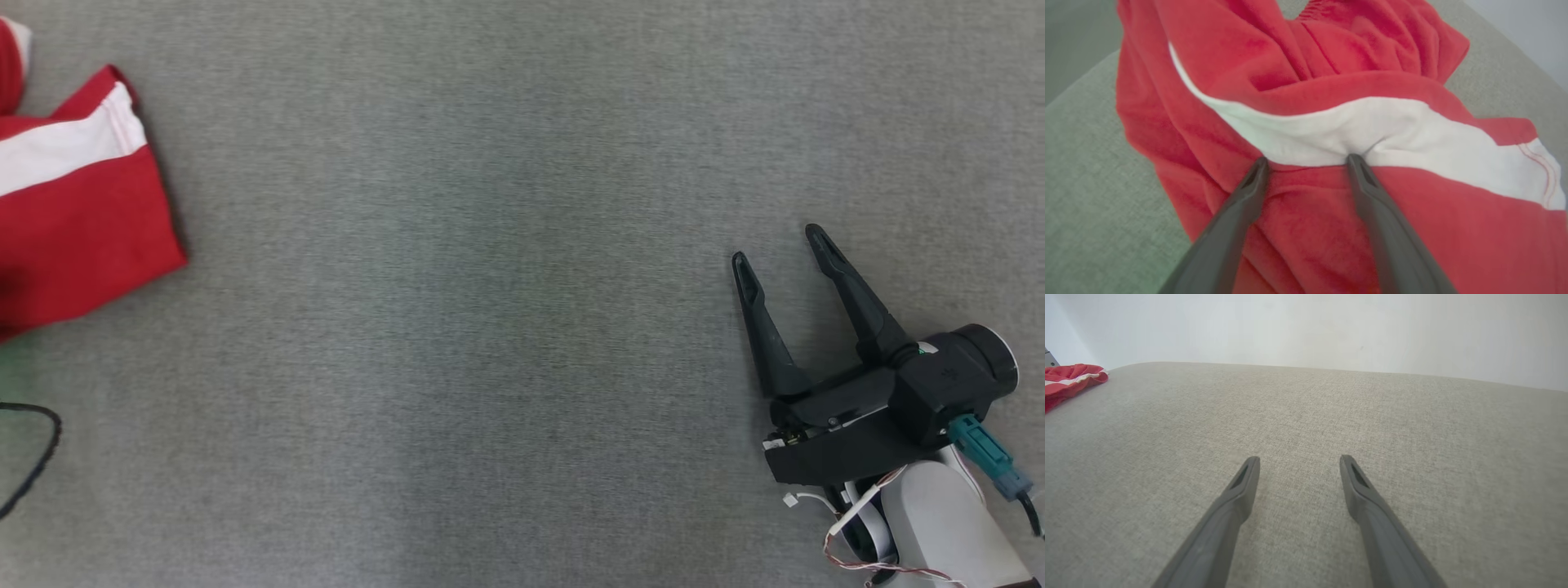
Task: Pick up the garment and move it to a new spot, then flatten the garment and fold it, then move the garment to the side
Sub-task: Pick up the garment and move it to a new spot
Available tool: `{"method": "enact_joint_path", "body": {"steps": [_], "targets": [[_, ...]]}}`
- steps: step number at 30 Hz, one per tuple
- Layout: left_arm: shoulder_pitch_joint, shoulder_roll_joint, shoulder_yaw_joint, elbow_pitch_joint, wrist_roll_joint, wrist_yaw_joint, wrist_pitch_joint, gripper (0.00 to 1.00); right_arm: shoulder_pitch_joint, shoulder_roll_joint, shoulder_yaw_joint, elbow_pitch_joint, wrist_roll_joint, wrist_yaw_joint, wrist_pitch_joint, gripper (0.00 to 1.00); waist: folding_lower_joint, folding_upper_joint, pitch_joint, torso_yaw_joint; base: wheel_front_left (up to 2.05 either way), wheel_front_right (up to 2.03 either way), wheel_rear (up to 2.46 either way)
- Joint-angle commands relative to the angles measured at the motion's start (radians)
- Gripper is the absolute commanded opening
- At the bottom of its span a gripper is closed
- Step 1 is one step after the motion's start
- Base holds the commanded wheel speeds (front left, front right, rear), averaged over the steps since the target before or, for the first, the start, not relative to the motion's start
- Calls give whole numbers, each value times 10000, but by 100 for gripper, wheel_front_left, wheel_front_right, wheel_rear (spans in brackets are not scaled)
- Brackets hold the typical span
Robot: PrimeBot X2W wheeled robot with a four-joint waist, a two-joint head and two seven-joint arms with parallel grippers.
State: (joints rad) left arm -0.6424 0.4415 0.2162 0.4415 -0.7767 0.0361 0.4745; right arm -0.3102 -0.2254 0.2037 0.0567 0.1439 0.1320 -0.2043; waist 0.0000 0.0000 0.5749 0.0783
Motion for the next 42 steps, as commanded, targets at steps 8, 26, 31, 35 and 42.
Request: {"method": "enact_joint_path", "body": {"steps": [8,26,31,35,42], "targets": [[530,-352,93,-27,-817,124,1189,0,190,21,-15,436,159,-31,-53,100,0,0,-128,-330,0,0,0],[369,431,60,-1649,-176,-581,-119,0,1101,658,-42,1391,547,-30,-513,100,0,0,-3366,-212,0,0,0],[-119,304,-619,-2712,48,-704,228,0,1509,878,-172,1606,679,-30,-574,100,0,0,-4273,-464,0,0,0],[-480,-79,-1154,-3574,-46,-777,434,0,1774,1015,-271,1674,723,-30,-593,100,0,0,-4898,-873,0,0,0],[-556,-1052,-2106,-4907,-311,-886,533,0,2068,1159,-379,1642,747,-30,-609,100,0,0,-5427,-1803,0,0,0]]}}
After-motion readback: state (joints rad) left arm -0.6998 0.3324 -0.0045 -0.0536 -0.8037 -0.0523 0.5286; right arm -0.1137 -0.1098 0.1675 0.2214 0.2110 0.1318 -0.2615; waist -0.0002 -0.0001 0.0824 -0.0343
